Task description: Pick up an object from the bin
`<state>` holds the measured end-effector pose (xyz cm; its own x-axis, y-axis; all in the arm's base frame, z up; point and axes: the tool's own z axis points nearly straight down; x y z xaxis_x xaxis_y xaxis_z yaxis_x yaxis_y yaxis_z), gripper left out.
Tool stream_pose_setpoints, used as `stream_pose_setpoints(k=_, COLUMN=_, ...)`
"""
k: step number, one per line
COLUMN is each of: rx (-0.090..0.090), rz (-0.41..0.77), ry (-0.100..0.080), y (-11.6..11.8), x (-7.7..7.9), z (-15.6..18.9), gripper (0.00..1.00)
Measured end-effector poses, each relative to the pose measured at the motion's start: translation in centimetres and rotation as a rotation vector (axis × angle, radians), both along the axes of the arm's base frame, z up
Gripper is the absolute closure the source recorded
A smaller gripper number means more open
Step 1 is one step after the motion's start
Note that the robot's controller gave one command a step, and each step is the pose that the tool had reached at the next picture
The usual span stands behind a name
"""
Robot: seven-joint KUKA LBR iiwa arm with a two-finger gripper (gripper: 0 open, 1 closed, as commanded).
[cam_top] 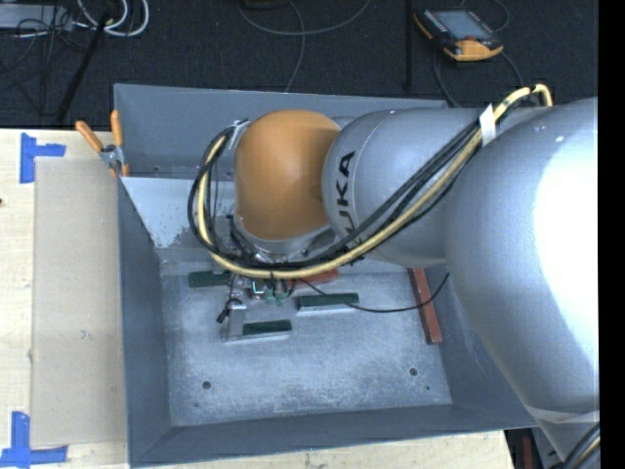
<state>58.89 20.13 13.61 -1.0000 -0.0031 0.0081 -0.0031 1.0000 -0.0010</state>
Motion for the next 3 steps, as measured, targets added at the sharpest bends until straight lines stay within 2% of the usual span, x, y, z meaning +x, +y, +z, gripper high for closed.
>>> stream_pose_setpoints(k=1, rx=0.001, rz=-0.080, ry=-0.006, y=-3.3, x=2.6, z=-6.8, gripper=0.00)
stream_pose_setpoints(k=2, rx=0.004, rz=-0.079, ry=-0.011, y=-3.1, x=2.8, z=-6.0, gripper=1.00)
stream_pose_setpoints(k=3, rx=0.004, rz=-0.053, ry=-0.018, y=-2.5, x=2.4, z=8.6, gripper=1.00)
